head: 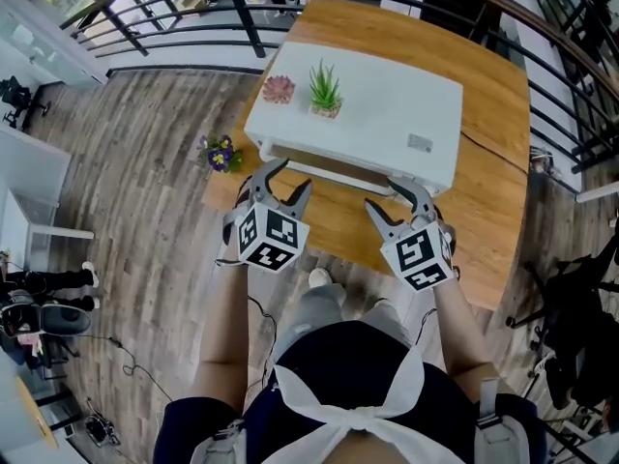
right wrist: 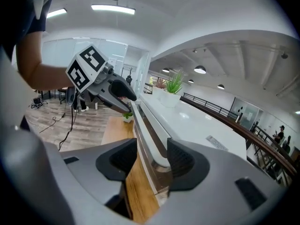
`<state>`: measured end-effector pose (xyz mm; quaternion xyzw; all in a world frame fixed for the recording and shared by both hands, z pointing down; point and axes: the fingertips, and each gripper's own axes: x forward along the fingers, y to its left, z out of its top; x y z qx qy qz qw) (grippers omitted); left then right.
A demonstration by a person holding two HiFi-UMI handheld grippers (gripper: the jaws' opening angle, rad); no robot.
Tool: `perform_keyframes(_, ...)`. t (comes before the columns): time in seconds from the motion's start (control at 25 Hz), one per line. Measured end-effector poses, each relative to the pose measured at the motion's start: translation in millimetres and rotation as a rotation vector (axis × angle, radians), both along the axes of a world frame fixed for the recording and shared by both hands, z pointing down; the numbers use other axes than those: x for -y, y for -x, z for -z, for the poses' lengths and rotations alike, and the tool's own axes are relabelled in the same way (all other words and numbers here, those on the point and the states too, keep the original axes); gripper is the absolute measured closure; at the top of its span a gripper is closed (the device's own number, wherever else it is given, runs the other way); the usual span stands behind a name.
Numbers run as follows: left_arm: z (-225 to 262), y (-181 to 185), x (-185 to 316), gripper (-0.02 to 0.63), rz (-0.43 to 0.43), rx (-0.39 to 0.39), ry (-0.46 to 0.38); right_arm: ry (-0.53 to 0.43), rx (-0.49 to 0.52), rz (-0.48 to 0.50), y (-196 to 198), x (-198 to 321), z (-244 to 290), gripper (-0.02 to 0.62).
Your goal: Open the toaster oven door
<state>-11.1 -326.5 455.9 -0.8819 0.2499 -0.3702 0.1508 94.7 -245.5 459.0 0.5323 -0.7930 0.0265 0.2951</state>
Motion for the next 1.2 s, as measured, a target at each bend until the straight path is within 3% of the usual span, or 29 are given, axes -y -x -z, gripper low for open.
perform_keyframes(0.24,-15.0,-2.3,11.6,0.390,-0.119,0.154,-0.020,0.038,-0.061,-0.034,0.6,7.9,-11.2,0.411)
perform_keyframes(0.36,-19.0,-3.7,13.8,0.397,-0.149,0.180,-0.029,0.041,-0.062,-0.072,-1.3,9.6,-12.7,0.436)
perform_keyframes(0.76,-17.8,3.5,6.2,0.408,-0.181,0.104,0.056,0.058,-0.062,-0.094,4.0,2.4,-15.6,0.446)
perform_keyframes(1.2,-21.5,12.4,-5.4,0.407,-0.149,0.068,0.054,0.065,-0.084,-0.103,13.0,-9.3,-19.5,0.446)
